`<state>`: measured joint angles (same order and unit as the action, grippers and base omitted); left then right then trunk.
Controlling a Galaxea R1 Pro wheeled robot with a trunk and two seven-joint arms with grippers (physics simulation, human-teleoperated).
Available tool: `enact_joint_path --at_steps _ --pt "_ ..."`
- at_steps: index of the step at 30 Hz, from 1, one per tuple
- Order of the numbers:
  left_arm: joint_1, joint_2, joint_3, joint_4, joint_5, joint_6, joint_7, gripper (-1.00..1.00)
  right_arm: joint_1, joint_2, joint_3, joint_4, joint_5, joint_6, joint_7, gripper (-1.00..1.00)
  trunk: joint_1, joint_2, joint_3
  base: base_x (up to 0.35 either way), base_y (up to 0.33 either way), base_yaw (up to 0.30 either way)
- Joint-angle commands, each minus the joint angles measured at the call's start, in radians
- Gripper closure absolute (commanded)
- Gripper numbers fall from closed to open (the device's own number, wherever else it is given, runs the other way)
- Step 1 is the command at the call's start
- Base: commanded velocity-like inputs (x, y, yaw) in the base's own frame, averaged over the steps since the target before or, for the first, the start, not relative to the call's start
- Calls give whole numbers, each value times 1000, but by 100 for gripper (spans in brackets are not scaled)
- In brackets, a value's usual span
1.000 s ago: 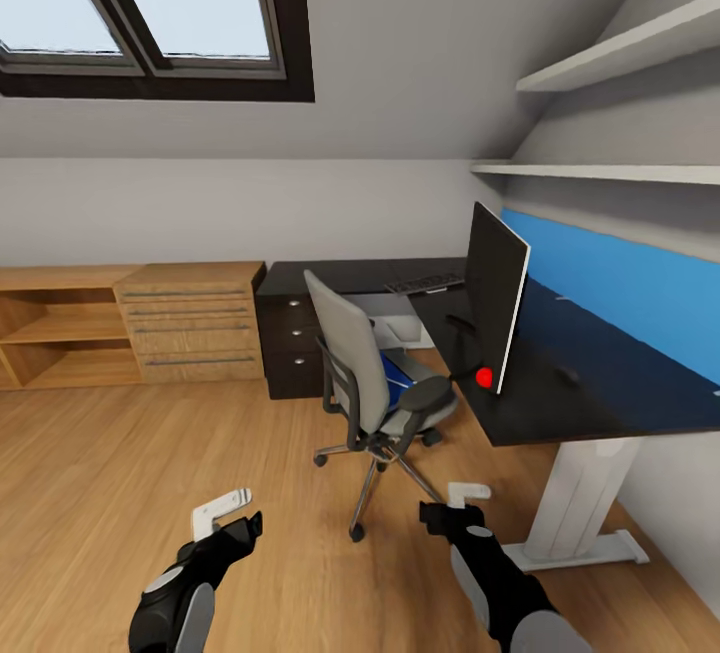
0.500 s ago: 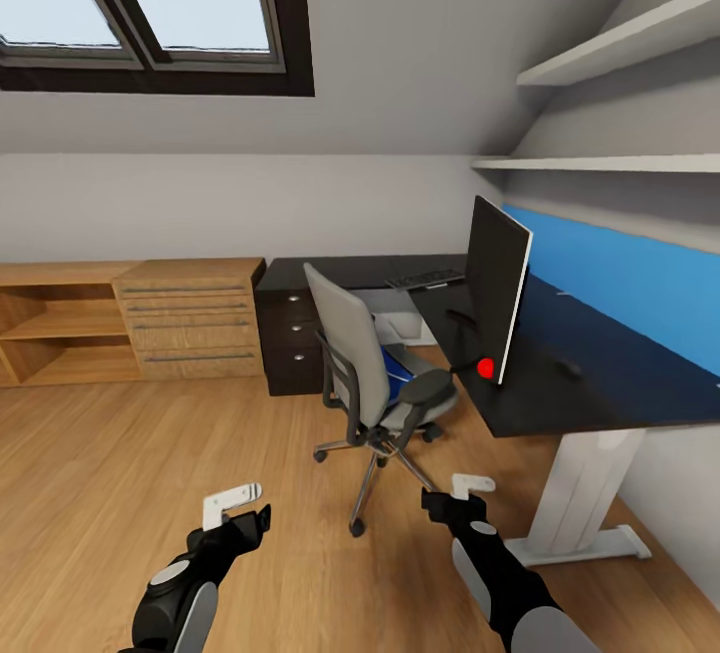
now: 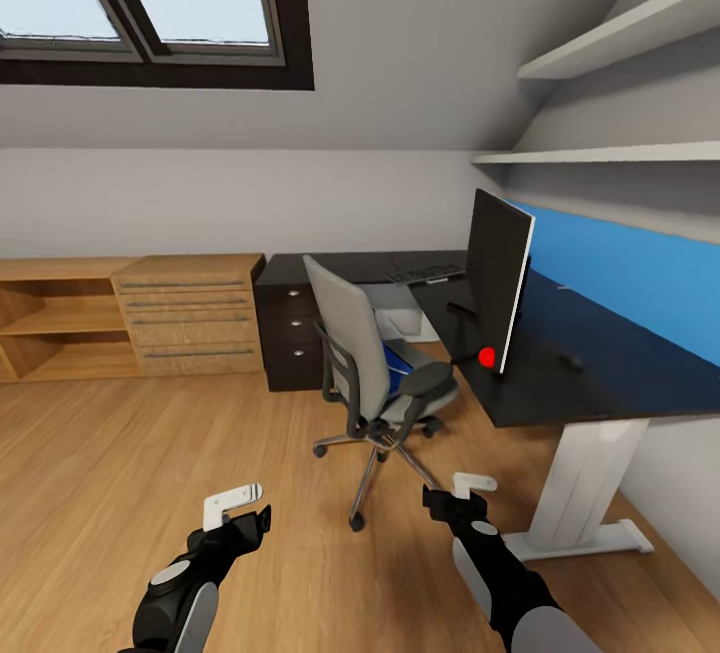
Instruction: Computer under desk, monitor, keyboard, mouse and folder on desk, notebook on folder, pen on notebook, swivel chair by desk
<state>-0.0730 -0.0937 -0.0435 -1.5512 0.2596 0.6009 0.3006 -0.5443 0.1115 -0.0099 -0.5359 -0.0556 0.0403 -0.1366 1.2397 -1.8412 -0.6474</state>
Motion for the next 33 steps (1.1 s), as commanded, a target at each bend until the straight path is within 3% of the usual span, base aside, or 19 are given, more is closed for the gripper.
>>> enact_joint_path --at_steps 1,18,27,33 --pt "-1 0 -1 -1 11 3 9 -100 0 0 -1 -2 -6 4 -2 -100 4 -8 -4 0 0 0" --pt "-1 2 0 -3 10 1 12 -100 0 0 -2 -3 -3 -19 -3 -100 69 -127 -58 0 0 0" --pt "-1 0 -2 -7 12 -1 106 -100 0 -1 -2 -3 -3 -20 -3 -100 104 -190 -86 0 0 0" --pt "-1 0 -3 -7 12 -1 112 -100 0 -5 -2 -3 -3 -22 -4 -100 127 -232 -105 0 0 0"
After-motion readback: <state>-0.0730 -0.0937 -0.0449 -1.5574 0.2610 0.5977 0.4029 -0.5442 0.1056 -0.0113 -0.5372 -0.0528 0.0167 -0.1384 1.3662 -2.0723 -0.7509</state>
